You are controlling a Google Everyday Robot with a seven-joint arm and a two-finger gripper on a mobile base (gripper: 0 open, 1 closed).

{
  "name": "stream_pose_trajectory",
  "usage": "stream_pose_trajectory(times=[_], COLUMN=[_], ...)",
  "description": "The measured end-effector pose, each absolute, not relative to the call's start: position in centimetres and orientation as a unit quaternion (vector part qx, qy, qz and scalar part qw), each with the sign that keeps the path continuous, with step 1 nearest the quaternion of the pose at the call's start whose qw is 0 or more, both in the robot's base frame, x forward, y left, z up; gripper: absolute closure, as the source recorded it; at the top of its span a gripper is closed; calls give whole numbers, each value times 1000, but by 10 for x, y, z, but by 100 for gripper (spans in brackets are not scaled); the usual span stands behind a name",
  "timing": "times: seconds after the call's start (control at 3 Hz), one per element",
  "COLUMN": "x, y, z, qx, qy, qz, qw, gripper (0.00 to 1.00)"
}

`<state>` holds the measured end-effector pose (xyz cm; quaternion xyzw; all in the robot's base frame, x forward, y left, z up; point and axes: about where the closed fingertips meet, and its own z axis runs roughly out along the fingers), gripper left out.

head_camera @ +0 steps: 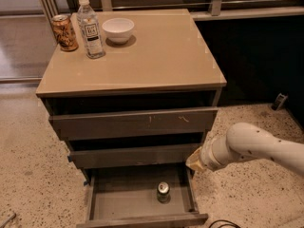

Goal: Pick green can from bottom drawer and place on counter

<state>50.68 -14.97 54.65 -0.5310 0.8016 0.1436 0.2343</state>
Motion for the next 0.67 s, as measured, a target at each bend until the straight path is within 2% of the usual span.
stream_pose_trajectory(times=[0.33, 0.67], x=[516, 516], y=[-145, -145], z=[481, 480], qx=[-515, -515], qy=[805, 805], qz=[174, 174], qw=[238, 238], gripper=[100, 100])
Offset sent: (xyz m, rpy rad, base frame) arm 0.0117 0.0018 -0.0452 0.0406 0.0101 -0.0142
